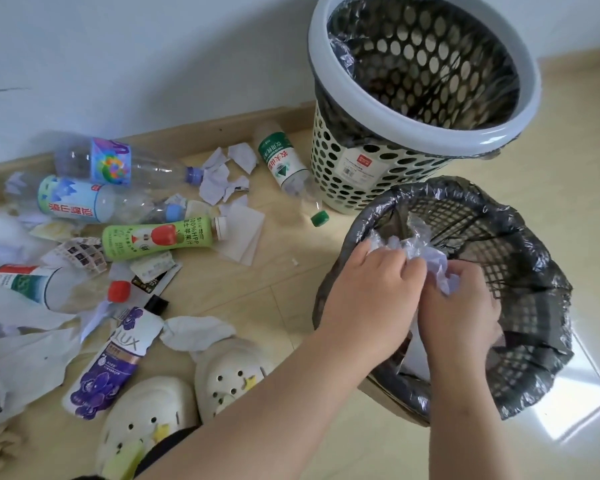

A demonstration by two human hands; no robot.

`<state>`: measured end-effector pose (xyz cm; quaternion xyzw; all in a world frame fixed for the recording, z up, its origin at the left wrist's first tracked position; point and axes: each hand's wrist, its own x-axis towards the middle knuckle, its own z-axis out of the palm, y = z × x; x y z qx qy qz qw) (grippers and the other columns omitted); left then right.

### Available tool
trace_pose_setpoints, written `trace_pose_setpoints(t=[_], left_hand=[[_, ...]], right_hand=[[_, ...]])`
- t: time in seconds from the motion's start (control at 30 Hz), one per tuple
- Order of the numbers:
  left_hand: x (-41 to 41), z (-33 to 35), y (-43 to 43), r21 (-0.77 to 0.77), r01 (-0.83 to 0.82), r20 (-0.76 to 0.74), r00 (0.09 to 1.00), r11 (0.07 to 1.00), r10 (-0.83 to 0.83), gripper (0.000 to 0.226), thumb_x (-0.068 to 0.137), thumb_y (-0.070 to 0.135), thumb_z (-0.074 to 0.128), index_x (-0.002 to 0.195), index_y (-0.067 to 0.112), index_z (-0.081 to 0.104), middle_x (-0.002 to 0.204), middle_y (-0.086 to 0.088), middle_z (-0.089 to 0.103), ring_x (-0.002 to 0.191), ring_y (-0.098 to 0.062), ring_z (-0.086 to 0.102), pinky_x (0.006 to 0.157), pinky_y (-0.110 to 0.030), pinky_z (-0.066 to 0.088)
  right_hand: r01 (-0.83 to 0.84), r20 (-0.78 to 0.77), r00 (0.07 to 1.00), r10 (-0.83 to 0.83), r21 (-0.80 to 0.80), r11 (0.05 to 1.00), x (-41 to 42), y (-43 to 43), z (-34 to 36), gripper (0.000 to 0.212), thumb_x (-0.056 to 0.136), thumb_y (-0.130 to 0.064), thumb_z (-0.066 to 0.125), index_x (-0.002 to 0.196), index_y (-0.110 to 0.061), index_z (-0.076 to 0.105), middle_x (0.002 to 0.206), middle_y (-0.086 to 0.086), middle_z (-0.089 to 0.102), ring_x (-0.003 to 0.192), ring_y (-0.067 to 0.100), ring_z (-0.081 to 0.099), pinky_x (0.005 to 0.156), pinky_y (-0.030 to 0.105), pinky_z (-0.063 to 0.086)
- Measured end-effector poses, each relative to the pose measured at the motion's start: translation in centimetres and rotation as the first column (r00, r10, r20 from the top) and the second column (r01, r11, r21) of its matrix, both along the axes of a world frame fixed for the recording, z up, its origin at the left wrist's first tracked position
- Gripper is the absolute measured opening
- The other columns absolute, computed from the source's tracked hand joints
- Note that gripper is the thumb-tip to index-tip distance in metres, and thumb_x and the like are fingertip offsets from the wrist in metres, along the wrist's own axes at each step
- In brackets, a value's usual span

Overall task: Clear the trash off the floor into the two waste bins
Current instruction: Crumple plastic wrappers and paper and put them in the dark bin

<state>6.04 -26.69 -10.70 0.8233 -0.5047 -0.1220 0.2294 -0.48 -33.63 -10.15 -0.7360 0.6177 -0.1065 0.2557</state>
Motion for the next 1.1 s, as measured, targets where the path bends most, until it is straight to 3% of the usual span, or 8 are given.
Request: trace_pose_setpoints(t=[0.1, 0.2, 0.33, 0.53, 0.7, 0.8, 0.93, 1.1], left_hand=[[0.0, -0.3, 0.8, 0.135, 0.048, 0.107, 0.992, 0.990, -0.063, 0.042, 0.078, 0.014, 0.028, 0.088, 0.017, 0.068, 0.080, 0.002, 0.069, 0.104, -0.023, 0.064, 0.108, -0.048, 0.032], [0.2, -0.4, 1.2, 0.203, 0.058, 0.122, 0.989, 0.978, -0.084, 0.036, 0.076, 0.020, 0.034, 0.090, 0.020, 0.068, 0.083, 0.004, 0.069, 0.112, -0.025, 0.060, 0.106, -0.055, 0.031], [0.7, -0.5, 1.1, -0.014, 0.024, 0.033, 0.999, 1.000, -0.024, 0.018, 0.072, 0.010, 0.058, 0.087, 0.017, 0.067, 0.097, -0.003, 0.067, 0.115, -0.031, 0.056, 0.094, -0.059, 0.041], [3.1, 1.0, 2.9, -0.248, -0.107, -0.177, 0.982, 0.963, 0.063, 0.031, 0.077, 0.015, 0.052, 0.104, 0.012, 0.067, 0.106, -0.004, 0.064, 0.111, -0.028, 0.056, 0.092, -0.043, 0.046], [7.0, 1.6, 9.0, -0.208, -0.366, -0.399, 0.878, 0.907, 0.263, 0.024, 0.089, 0.012, 0.056, 0.110, 0.019, 0.064, 0.110, 0.011, 0.060, 0.110, -0.004, 0.050, 0.091, -0.011, 0.035], [9.0, -0.3, 13.8, -0.080, -0.531, -0.423, 0.785, 0.844, 0.453, 0.025, 0.090, 0.010, 0.055, 0.111, 0.020, 0.064, 0.102, 0.017, 0.057, 0.100, 0.001, 0.051, 0.083, -0.001, 0.033], [10.1, -4.9, 20.5, 0.135, -0.721, -0.385, 0.594, 0.680, 0.706, 0.025, 0.091, 0.009, 0.052, 0.111, 0.019, 0.064, 0.103, 0.009, 0.058, 0.096, -0.010, 0.056, 0.075, -0.016, 0.038], [10.6, -10.4, 26.5, 0.358, -0.819, -0.266, 0.370, 0.448, 0.890, 0.024, 0.091, 0.009, 0.049, 0.109, 0.013, 0.065, 0.118, -0.010, 0.053, 0.106, -0.025, 0.052, 0.082, -0.027, 0.035]], right_hand=[[-0.024, -0.157, 0.987, 0.035, 0.068, 0.997, -0.1, 0.2, -0.9, 0.030, 0.095, -0.033, 0.043, 0.119, -0.019, 0.051, 0.128, 0.008, 0.053, 0.128, 0.029, 0.033, 0.106, 0.042, 0.022], [-0.039, -0.215, 0.974, 0.066, 0.131, 0.991, -0.4, 0.6, -1.4, 0.036, 0.093, -0.030, 0.045, 0.127, -0.019, 0.047, 0.139, 0.008, 0.044, 0.132, 0.029, 0.030, 0.107, 0.042, 0.021], [-0.046, -0.101, 0.994, 0.050, 0.045, 0.998, -0.3, 0.9, 0.2, 0.050, 0.085, -0.024, 0.058, 0.133, -0.023, 0.042, 0.149, 0.001, 0.031, 0.139, 0.025, 0.020, 0.111, 0.044, 0.016], [-0.162, 0.128, 0.976, 0.177, -0.121, 0.979, 1.3, 1.7, 3.6, 0.045, 0.080, -0.018, 0.059, 0.125, -0.019, 0.049, 0.145, 0.000, 0.036, 0.137, 0.021, 0.023, 0.112, 0.047, 0.020], [-0.389, 0.305, 0.804, 0.510, -0.380, 0.839, 5.3, 6.7, 2.5, 0.029, 0.078, -0.014, 0.056, 0.106, -0.012, 0.061, 0.112, -0.003, 0.060, 0.107, 0.011, 0.042, 0.095, 0.039, 0.039], [-0.536, 0.363, 0.714, 0.598, -0.266, 0.802, 8.5, 10.2, 0.0, 0.025, 0.081, -0.015, 0.055, 0.104, -0.012, 0.062, 0.095, -0.016, 0.052, 0.097, 0.012, 0.048, 0.083, 0.042, 0.047], [-0.765, 0.210, 0.639, 0.740, 0.075, 0.640, 11.5, 13.4, -4.7, 0.028, 0.089, -0.013, 0.053, 0.117, -0.011, 0.058, 0.113, -0.001, 0.059, 0.109, 0.022, 0.049, 0.088, 0.028, 0.035], [-0.868, 0.039, 0.448, 0.893, 0.259, 0.424, 13.7, 15.0, -8.9, 0.032, 0.091, -0.014, 0.049, 0.122, -0.011, 0.055, 0.122, 0.006, 0.058, 0.112, 0.023, 0.050, 0.093, 0.033, 0.040]])
